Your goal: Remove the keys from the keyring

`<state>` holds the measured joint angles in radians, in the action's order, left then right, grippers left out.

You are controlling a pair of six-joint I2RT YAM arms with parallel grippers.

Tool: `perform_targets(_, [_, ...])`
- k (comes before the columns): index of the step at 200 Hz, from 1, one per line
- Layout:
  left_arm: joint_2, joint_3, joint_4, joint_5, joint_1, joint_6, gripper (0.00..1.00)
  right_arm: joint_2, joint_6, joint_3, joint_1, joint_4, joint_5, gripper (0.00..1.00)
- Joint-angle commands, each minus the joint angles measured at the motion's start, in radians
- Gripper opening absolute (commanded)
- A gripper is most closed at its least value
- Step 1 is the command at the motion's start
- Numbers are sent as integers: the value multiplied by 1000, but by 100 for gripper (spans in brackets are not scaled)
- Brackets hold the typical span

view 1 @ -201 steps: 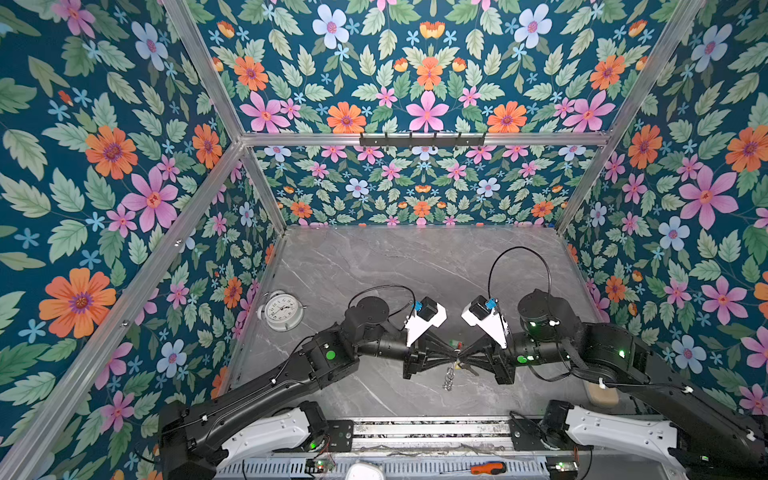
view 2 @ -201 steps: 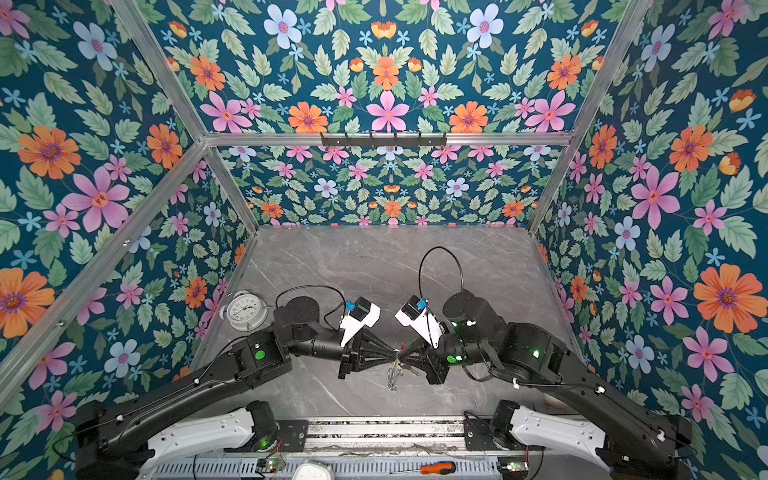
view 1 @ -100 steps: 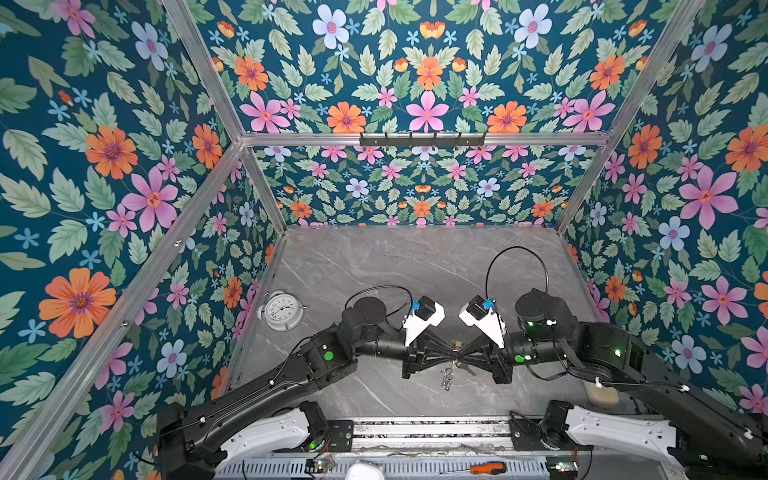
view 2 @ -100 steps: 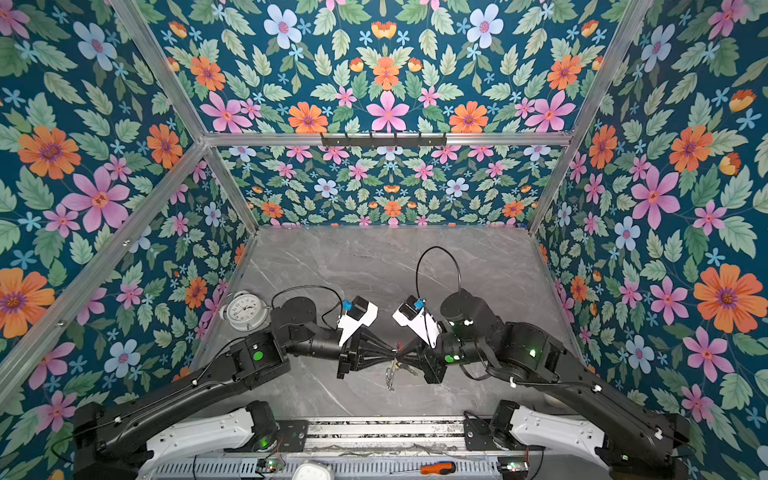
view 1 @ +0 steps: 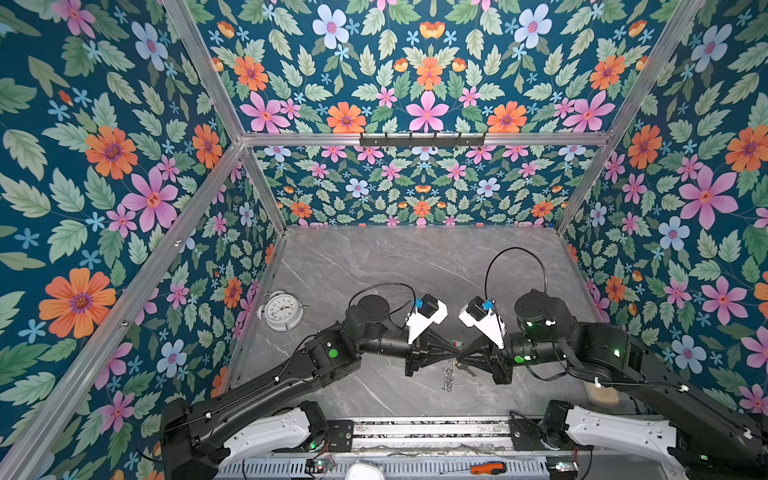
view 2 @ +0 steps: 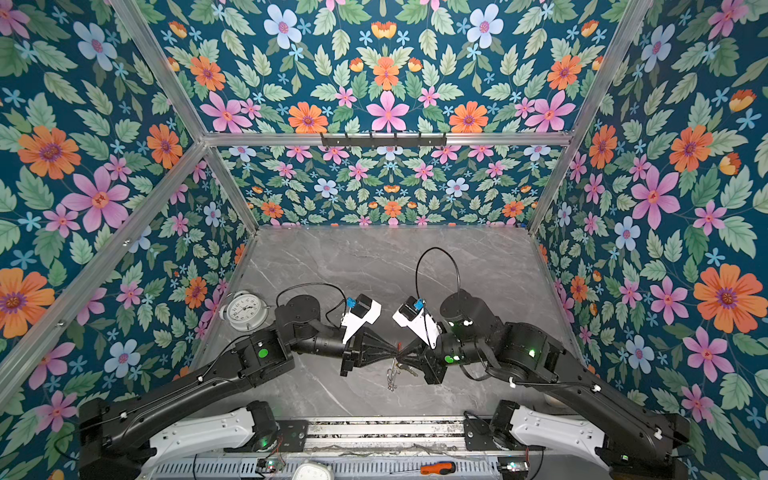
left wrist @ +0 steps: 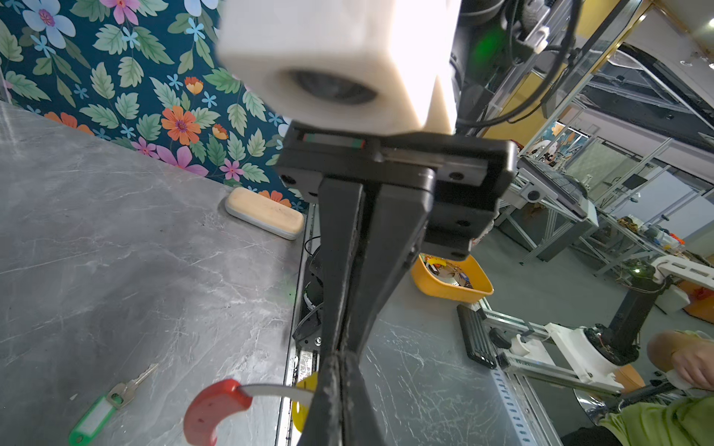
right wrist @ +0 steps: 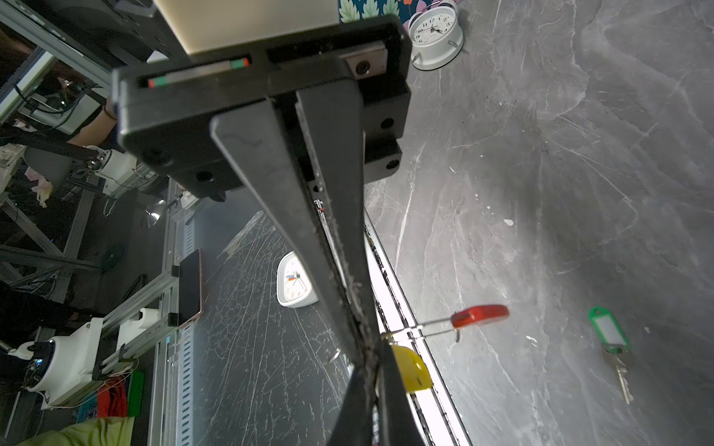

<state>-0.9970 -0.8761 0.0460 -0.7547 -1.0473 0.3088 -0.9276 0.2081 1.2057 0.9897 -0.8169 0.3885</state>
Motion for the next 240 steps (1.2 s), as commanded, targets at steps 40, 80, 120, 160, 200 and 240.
perform_targets(40, [66, 58, 195, 63, -1, 19, 0, 120, 29, -91, 1, 204, -39, 28])
perform_targets(80, [138, 138, 323, 114, -2, 39, 0, 268, 66, -233, 0, 441, -43, 43])
perform_targets(120, [167, 187, 414, 108, -2, 73, 0, 321, 81, -347, 1, 620, -14, 47])
perform_targets(160, [163, 196, 446, 83, -2, 97, 0, 285, 61, -373, 0, 675, 36, 49])
perform_targets(200, [162, 209, 475, 67, -2, 113, 0, 257, 29, -374, 1, 673, 60, 50])
perform_targets(240, [168, 216, 494, 76, -2, 119, 0, 251, 21, -374, 1, 654, 100, 39])
